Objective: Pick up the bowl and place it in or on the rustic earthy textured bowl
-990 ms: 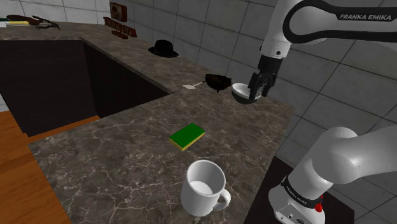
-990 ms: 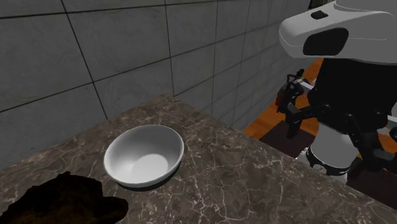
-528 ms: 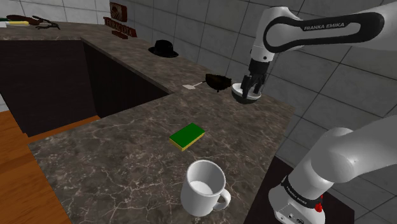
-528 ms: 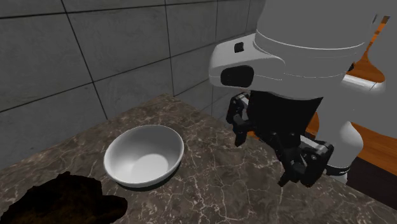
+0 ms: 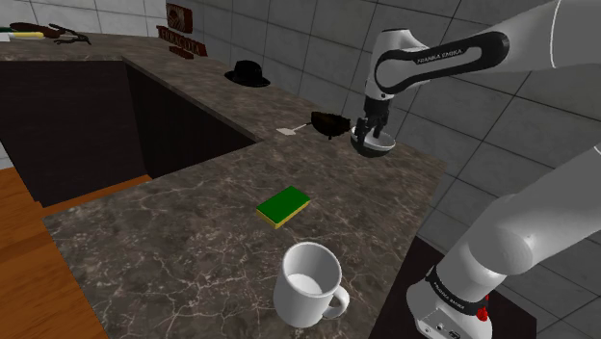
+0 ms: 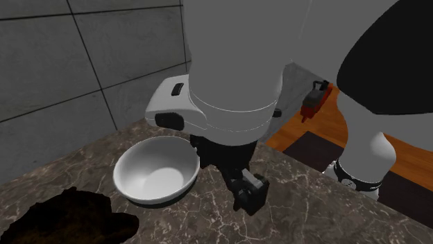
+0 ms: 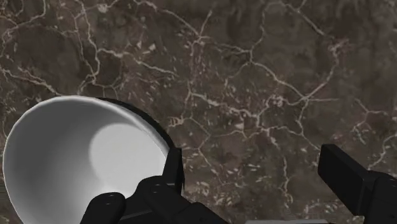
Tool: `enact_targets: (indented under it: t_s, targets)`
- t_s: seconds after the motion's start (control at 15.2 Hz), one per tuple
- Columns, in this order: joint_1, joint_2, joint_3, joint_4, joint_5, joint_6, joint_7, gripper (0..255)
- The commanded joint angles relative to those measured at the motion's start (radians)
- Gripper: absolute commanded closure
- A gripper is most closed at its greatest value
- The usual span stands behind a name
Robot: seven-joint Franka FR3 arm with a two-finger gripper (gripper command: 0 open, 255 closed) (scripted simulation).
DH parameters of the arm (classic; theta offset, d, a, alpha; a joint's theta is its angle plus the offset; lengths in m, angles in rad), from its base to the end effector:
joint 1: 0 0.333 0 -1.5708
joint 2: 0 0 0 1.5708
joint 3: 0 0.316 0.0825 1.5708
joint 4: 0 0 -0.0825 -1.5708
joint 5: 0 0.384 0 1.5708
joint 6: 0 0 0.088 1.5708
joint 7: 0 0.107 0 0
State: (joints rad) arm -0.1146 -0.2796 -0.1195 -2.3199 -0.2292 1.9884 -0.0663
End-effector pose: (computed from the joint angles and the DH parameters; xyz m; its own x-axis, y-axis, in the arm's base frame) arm 0.4391 -0.1210 0.4480 0.9950 -0.0693 -0.0713 -0.0567 -0.9845 0.1659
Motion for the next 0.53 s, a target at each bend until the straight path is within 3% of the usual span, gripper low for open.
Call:
enact_targets:
  t_s: [0.0,0.26,0.46]
  targets:
    - [-0.012,0.063,-0.013,0.035,-0.028,0.041,-0.018,0]
    - [-0.032,0.193,-0.035,0.126,-0.073,0.106,-0.045,0]
    - [-0.037,0.212,-0.04,0.117,-0.079,0.136,-0.046,0]
